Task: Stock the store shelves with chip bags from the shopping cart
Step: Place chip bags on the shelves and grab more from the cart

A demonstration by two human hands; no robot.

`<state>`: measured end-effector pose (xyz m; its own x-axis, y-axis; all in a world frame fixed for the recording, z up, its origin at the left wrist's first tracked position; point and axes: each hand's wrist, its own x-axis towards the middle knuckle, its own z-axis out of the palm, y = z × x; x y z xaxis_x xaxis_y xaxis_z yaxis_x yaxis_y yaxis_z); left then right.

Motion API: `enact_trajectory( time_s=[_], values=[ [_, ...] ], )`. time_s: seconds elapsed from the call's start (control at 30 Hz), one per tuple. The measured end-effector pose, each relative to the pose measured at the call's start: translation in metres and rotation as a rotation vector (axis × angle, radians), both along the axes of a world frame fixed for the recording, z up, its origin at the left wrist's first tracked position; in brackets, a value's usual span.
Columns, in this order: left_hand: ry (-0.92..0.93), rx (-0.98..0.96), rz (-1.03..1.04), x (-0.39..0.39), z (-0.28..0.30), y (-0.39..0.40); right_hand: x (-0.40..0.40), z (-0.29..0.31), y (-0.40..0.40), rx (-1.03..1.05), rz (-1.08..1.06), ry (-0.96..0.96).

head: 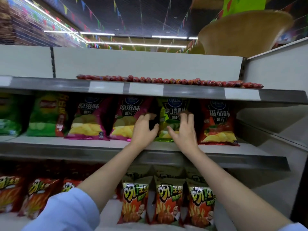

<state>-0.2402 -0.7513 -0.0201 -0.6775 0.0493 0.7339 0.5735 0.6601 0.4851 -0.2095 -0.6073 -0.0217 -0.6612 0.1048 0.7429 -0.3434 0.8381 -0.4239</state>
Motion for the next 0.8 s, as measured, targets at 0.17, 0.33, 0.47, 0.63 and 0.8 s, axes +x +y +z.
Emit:
enact_trajectory(
  time_s=[0.17, 0.33, 0.47, 0.63, 0.8],
  values=[
    [0.014, 0.244, 0.062, 0.041, -0.034, -0.035, 0.024, -0.022, -0.052, -0.097, 0.287, 0.027],
    [-0.106, 0.476, 0.249, 0.092, -0.078, -0.095, 0.048, -0.055, -0.125, -0.158, 0.506, -0.082],
    [-0.198, 0.506, 0.395, 0.130, -0.100, -0.162, 0.073, -0.072, -0.191, -0.166, 0.675, -0.127],
    [-0.245, 0.599, 0.614, 0.184, -0.117, -0.254, 0.108, -0.092, -0.275, -0.121, 0.870, -0.244],
    [-0.237, 0.683, 0.791, 0.244, -0.132, -0.346, 0.139, -0.105, -0.377, 0.049, 1.059, -0.396]
  ],
)
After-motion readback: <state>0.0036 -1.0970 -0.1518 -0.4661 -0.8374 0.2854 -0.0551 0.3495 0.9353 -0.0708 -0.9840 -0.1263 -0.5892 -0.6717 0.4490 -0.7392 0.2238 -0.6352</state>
